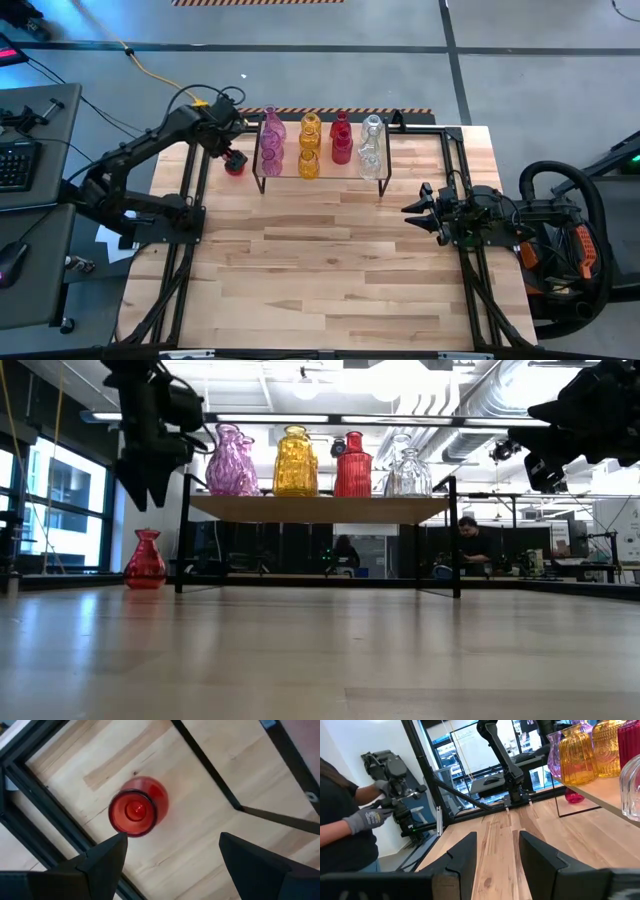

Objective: Sort vases onto shelf
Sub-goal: Put the red vase on the shelf aligned with the other red vases

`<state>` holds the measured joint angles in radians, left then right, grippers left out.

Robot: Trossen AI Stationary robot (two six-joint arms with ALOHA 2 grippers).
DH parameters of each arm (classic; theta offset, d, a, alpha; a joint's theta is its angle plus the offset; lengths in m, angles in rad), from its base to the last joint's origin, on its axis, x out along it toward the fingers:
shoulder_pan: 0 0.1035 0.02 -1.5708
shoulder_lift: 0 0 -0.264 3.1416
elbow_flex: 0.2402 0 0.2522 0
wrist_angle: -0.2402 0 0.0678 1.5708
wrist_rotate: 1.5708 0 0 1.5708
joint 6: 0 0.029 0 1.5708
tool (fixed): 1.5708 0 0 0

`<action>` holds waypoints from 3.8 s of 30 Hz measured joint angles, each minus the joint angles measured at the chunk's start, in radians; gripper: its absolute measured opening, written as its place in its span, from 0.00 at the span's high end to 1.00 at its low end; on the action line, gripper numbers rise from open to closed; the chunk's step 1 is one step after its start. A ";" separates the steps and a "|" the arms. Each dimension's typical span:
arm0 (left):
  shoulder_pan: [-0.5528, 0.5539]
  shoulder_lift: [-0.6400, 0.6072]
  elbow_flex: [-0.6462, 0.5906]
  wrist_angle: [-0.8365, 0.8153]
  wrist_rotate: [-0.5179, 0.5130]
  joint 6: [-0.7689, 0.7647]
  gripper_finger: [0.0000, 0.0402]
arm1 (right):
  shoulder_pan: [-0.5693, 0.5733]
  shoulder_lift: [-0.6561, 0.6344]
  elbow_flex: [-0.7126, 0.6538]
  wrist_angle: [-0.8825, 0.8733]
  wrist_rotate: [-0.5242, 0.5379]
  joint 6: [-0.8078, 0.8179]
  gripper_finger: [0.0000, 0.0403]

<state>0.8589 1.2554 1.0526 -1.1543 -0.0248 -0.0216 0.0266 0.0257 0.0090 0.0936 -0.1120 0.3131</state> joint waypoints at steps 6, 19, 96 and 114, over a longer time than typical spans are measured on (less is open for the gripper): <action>0.027 0.011 -0.032 0.055 0.018 0.009 0.23 | 0.000 0.000 0.000 0.000 0.000 0.000 0.68; 0.029 0.016 -0.143 0.189 0.050 0.000 0.23 | 0.000 0.000 0.000 0.000 0.000 0.000 0.68; 0.012 -0.222 -0.143 -0.101 -0.065 0.038 0.95 | 0.000 0.000 0.000 0.000 0.000 0.000 0.68; -0.140 -0.385 0.040 -0.233 0.035 0.002 0.95 | 0.000 0.000 0.000 0.000 0.000 0.000 0.68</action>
<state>0.7191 0.8700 1.0928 -1.3875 0.0097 -0.0198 0.0266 0.0257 0.0090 0.0936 -0.1120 0.3131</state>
